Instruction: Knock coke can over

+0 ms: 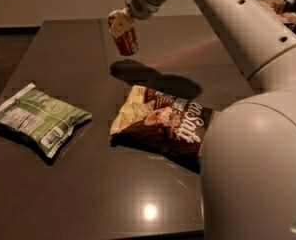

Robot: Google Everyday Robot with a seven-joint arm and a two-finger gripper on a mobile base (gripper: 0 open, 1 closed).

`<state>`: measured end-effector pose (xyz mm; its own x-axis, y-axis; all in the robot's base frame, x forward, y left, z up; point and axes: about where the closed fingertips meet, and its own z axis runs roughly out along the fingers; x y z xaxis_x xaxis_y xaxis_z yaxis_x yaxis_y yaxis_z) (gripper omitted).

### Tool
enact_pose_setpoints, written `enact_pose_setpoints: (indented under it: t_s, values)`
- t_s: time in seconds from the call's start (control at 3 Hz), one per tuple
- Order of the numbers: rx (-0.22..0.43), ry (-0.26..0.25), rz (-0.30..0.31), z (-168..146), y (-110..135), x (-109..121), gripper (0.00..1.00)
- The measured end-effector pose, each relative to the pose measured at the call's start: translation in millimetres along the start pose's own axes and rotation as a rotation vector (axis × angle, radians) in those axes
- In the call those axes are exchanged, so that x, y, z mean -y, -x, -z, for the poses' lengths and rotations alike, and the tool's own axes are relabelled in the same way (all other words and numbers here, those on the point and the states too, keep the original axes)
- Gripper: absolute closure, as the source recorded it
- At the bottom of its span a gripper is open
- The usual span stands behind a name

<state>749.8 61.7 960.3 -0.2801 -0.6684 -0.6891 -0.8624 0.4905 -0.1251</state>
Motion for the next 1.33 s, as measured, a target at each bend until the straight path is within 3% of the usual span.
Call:
enact_pose_setpoints:
  t_s: [0.33, 0.67, 1.0, 1.33]
  values:
    - [-0.135, 0.066, 0.111, -0.8, -6.1, -21.6, 1.0]
    - [-0.289, 0.154, 0.212, -6.5, -26.9, -42.5, 1.0]
    - [-0.417, 0.219, 0.298, -7.2, -45.5, -56.0, 0.82]
    - [-0.502, 0.225, 0.386, -8.8, -52.1, -61.8, 0.58]
